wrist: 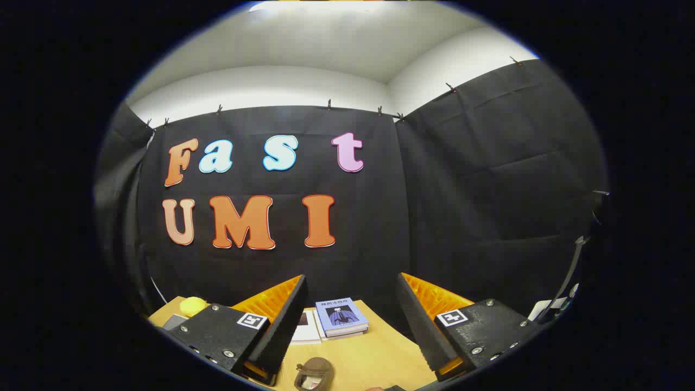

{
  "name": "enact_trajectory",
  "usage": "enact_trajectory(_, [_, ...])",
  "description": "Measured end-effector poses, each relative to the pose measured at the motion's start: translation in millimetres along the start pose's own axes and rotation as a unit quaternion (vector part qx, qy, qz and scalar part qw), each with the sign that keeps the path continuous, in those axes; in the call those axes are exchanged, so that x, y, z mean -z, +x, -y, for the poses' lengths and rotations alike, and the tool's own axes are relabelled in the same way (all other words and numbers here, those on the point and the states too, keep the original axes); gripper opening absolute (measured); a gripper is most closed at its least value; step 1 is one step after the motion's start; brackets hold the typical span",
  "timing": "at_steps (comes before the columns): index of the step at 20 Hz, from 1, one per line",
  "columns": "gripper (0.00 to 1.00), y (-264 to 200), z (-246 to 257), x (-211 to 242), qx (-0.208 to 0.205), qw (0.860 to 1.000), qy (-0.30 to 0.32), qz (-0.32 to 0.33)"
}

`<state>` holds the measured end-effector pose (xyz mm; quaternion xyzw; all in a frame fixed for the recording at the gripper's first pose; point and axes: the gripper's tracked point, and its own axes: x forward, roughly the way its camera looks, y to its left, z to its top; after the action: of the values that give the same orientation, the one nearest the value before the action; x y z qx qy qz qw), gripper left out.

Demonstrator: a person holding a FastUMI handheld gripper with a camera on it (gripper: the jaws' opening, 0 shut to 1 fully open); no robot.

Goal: Open the storage box then place both shoes into the box .Put the left shoe in first, then the right shoe, with the right side of both shoes facing outward in a uniform manner.

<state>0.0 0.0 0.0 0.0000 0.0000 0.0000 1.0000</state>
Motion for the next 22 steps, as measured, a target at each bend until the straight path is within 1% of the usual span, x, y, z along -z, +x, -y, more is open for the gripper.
enact_trajectory(6, [0.97,8.5,-22.1,10.8,-0.022,1.0,-0.005,-0.013])
enact_trajectory(16, [0.98,13.9,-15.5,13.3,-0.01,1.0,-0.011,-0.017])
enact_trajectory(18, [0.98,14.2,-14.9,16.0,-0.011,1.0,-0.006,-0.021])
enact_trajectory(22, [0.98,16.8,-23.8,30.4,-0.031,0.999,0.015,-0.038])
